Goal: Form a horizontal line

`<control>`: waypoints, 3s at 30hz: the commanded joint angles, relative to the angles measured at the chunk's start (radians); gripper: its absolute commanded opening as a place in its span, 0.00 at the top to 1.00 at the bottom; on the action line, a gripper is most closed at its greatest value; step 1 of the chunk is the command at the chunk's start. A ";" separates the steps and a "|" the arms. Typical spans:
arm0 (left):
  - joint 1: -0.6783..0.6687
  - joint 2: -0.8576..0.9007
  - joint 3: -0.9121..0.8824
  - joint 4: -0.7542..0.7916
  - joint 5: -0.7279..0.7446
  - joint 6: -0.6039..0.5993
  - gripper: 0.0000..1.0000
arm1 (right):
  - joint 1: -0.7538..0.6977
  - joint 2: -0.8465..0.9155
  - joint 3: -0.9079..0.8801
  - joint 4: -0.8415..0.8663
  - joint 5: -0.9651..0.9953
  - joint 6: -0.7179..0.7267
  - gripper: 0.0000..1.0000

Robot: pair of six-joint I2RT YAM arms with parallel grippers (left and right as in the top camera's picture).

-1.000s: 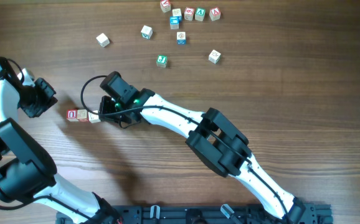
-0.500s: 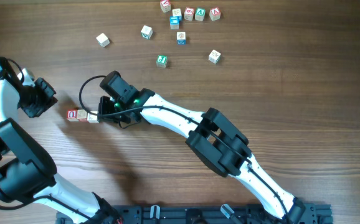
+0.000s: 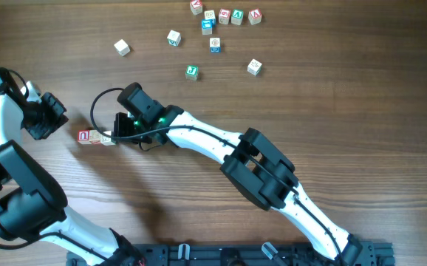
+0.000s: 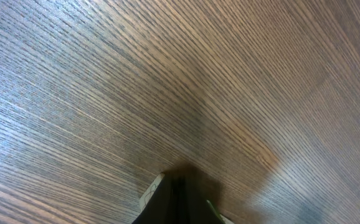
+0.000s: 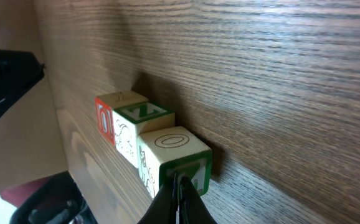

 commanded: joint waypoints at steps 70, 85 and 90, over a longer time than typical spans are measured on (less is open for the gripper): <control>0.005 -0.008 0.013 0.004 0.012 0.016 0.96 | 0.150 -0.031 0.009 -0.017 0.212 -0.140 0.95; 0.005 -0.008 0.013 0.003 0.012 0.017 0.96 | 0.143 -0.003 0.009 -0.035 0.175 -0.050 0.95; 0.005 -0.008 0.013 0.005 0.012 0.017 0.96 | 0.143 -0.010 0.009 -0.051 0.200 -0.046 0.95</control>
